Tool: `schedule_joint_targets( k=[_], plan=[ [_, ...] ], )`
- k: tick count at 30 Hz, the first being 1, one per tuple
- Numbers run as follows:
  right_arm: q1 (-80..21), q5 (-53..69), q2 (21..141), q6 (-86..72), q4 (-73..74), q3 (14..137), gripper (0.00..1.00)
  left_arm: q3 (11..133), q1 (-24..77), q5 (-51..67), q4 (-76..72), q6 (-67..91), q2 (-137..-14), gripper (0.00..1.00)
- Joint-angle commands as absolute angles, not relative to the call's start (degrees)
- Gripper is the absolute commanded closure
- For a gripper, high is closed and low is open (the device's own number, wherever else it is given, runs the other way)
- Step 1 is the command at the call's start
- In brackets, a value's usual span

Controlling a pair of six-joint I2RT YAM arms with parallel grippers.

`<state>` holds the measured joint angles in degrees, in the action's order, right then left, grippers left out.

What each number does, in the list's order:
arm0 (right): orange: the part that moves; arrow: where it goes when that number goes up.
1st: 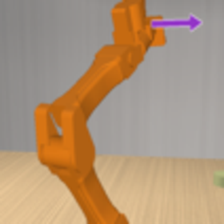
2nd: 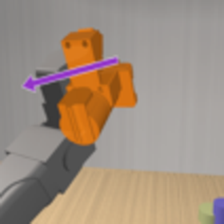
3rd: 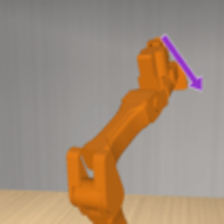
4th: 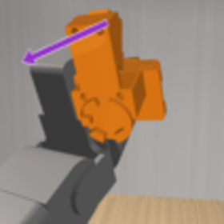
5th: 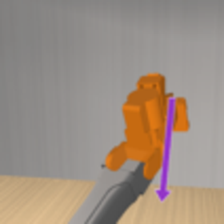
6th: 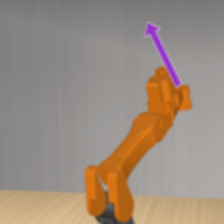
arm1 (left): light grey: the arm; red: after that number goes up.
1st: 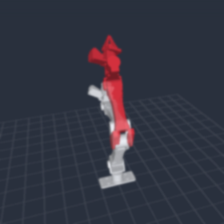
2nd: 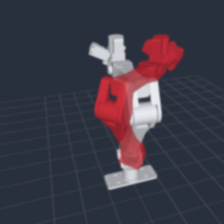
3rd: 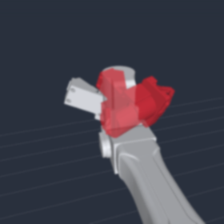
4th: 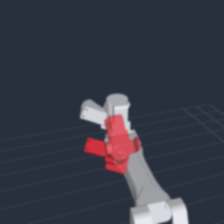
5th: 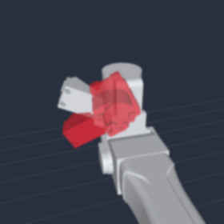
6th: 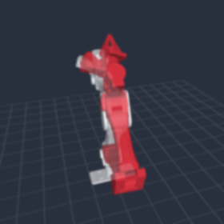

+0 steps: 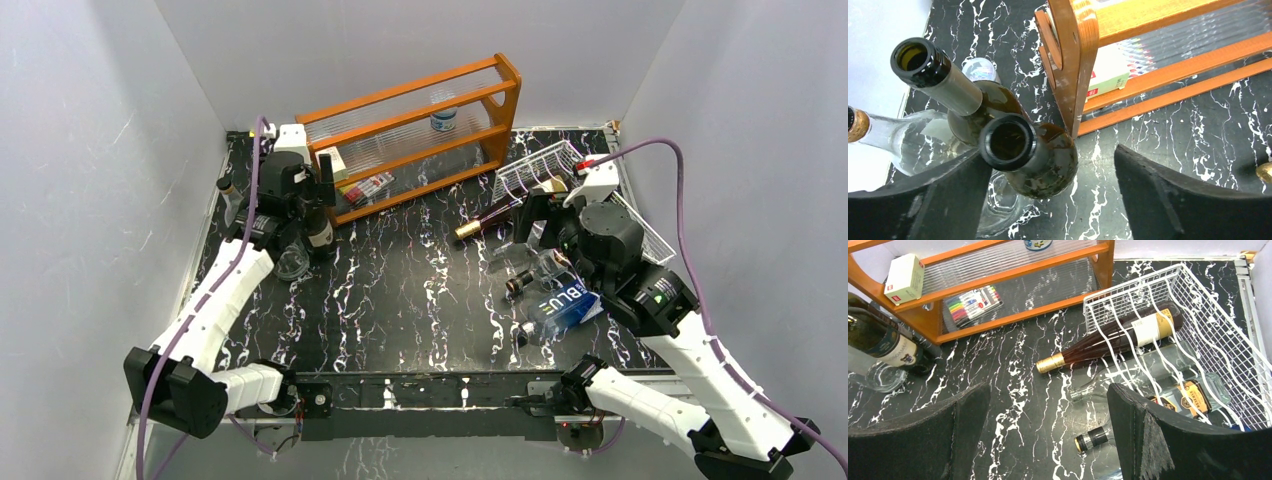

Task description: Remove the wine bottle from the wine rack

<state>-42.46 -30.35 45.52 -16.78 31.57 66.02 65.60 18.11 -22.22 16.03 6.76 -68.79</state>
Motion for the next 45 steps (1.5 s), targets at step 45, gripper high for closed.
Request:
schedule_joint_targets(
  k=[45],
  plan=[
    [-43.97,-14.14,42.81,31.30,54.38,51.02,0.02,63.95,31.51,27.51,2.51,5.48,-70.07,0.02]
  ],
)
